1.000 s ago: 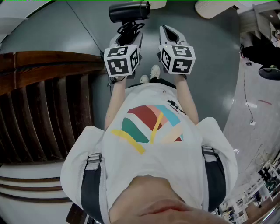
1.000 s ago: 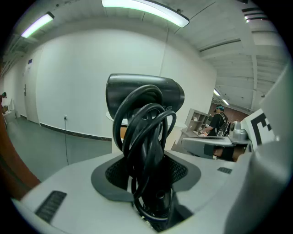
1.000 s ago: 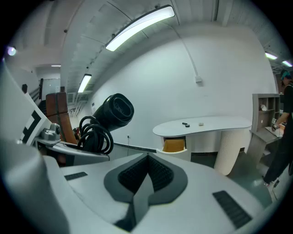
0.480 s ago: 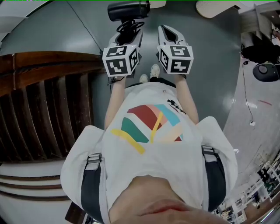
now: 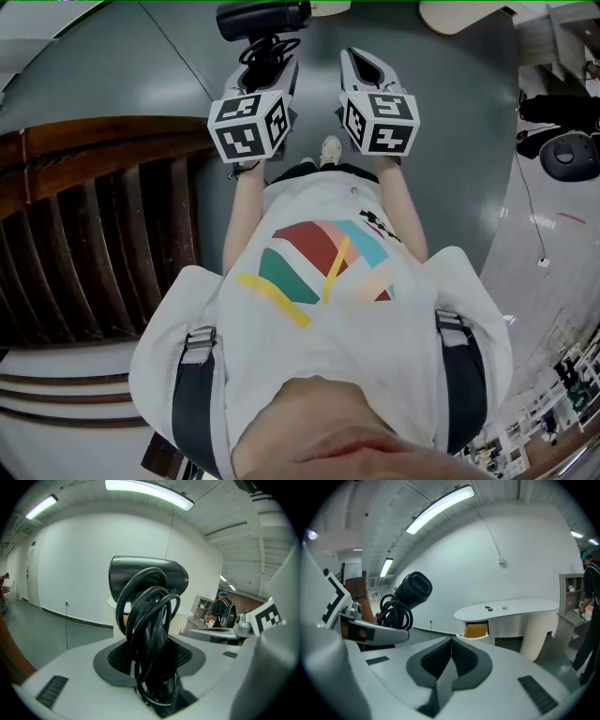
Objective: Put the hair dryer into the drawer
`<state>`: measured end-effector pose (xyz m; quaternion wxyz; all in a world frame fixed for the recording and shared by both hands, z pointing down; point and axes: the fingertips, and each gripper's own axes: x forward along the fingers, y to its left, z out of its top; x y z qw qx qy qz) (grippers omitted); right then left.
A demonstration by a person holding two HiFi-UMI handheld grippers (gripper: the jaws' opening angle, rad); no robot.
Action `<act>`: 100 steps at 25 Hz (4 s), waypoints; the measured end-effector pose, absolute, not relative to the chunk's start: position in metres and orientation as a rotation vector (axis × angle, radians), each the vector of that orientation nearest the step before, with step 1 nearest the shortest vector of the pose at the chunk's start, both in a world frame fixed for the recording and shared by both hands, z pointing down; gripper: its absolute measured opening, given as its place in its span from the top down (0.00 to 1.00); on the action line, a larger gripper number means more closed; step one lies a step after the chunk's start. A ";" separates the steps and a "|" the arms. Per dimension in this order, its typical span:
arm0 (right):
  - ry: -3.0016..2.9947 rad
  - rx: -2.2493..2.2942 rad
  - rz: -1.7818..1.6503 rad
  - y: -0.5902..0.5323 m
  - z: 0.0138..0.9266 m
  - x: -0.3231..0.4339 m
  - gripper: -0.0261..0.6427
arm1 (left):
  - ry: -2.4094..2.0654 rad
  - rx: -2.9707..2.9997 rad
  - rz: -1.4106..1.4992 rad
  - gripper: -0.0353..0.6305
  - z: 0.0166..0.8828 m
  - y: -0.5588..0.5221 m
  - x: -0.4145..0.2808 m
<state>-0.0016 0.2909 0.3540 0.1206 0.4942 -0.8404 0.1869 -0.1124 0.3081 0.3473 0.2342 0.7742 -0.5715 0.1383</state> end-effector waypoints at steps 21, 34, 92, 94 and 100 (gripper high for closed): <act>-2.473 1.501 0.450 0.253 0.344 0.044 0.94 | -1.633 2.149 0.256 0.65 0.332 0.261 -0.099; -2.442 1.458 0.459 0.216 0.363 0.019 0.94 | -1.596 2.129 0.266 0.65 0.349 0.224 -0.113; -2.429 1.375 0.462 -0.167 0.372 -0.037 0.94 | -1.530 2.038 0.399 0.65 0.394 -0.129 -0.130; -2.428 1.378 0.464 -0.167 0.373 -0.037 0.94 | -1.514 2.037 0.416 0.65 0.398 -0.127 -0.127; -2.412 1.379 0.477 -0.162 0.378 -0.032 0.94 | -1.452 2.026 0.476 0.65 0.414 -0.123 -0.116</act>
